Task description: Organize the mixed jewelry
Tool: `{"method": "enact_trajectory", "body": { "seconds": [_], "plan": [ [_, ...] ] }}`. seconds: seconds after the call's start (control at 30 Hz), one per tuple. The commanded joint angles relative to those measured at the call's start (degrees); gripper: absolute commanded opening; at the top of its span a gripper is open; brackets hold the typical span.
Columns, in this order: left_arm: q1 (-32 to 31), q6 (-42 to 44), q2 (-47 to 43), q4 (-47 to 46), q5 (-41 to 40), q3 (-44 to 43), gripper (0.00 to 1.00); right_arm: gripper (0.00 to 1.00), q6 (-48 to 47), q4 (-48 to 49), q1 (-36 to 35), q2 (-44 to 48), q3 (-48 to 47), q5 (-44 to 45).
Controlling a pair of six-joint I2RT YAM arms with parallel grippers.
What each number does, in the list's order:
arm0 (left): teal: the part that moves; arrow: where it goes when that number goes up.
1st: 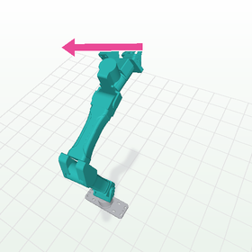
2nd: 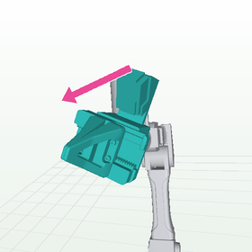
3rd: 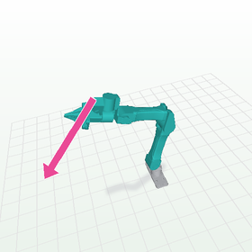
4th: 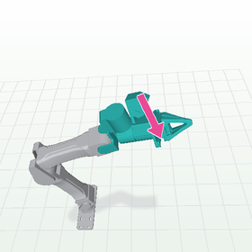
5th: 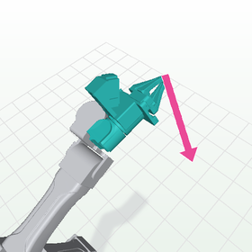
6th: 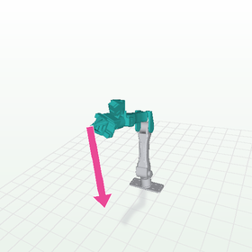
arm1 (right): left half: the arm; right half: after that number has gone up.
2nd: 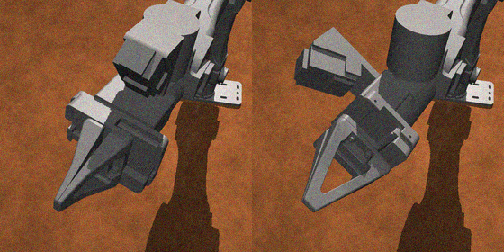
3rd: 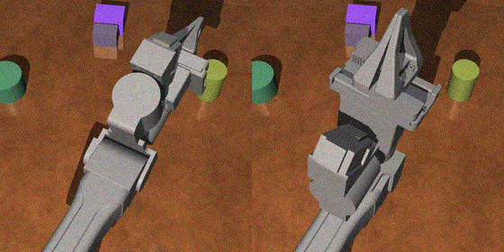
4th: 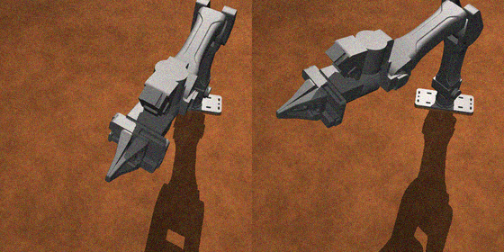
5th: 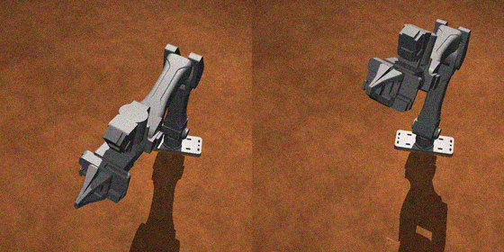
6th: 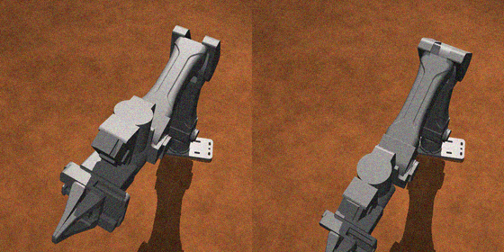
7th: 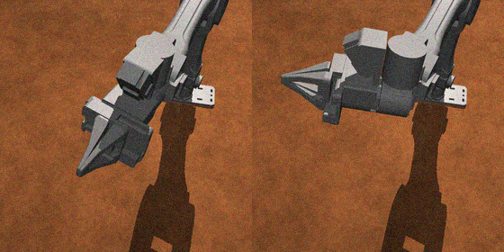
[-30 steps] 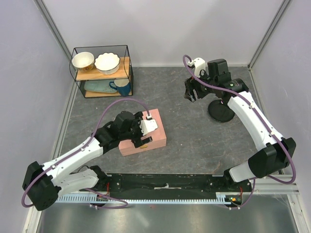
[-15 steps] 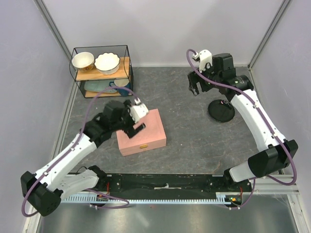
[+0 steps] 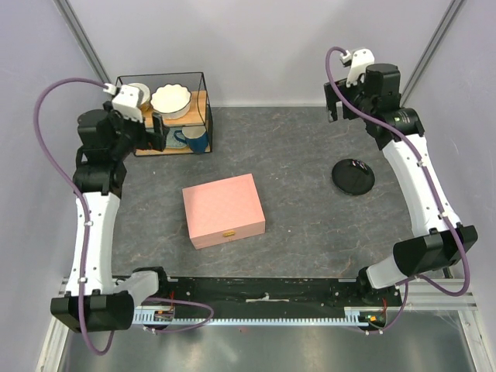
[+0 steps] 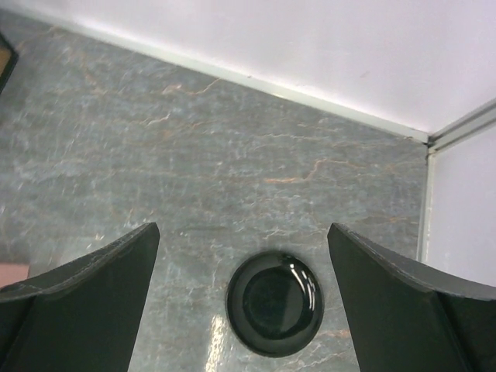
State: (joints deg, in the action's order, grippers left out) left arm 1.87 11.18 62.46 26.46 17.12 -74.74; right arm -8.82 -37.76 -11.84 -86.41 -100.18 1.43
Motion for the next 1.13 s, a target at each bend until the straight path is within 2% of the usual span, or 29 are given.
{"method": "enact_trajectory", "body": {
  "seconds": [0.0, 0.23, 0.53, 1.1],
  "plan": [
    [5.2, -10.6, 3.3, -7.2, 4.1, -2.3, 0.99, 0.98, 3.1, 7.0, 0.9, 2.5, -0.6, 4.9],
    [5.6, -14.3, 6.2, -13.0, 5.5, -3.7, 0.99, 0.98, 4.2, 10.0, 0.9, 2.7, -1.3, 8.1],
    [5.5, -14.1, 7.9, -13.4, 6.4, -7.3, 0.99, 0.98, 5.0, 11.7, 0.9, 4.0, -1.9, 7.4],
    [2.7, -12.8, 8.6, -14.1, 4.5, -5.4, 0.99, 0.98, 4.8, 11.6, 0.9, 4.7, -1.8, 6.7]
  ]
}}
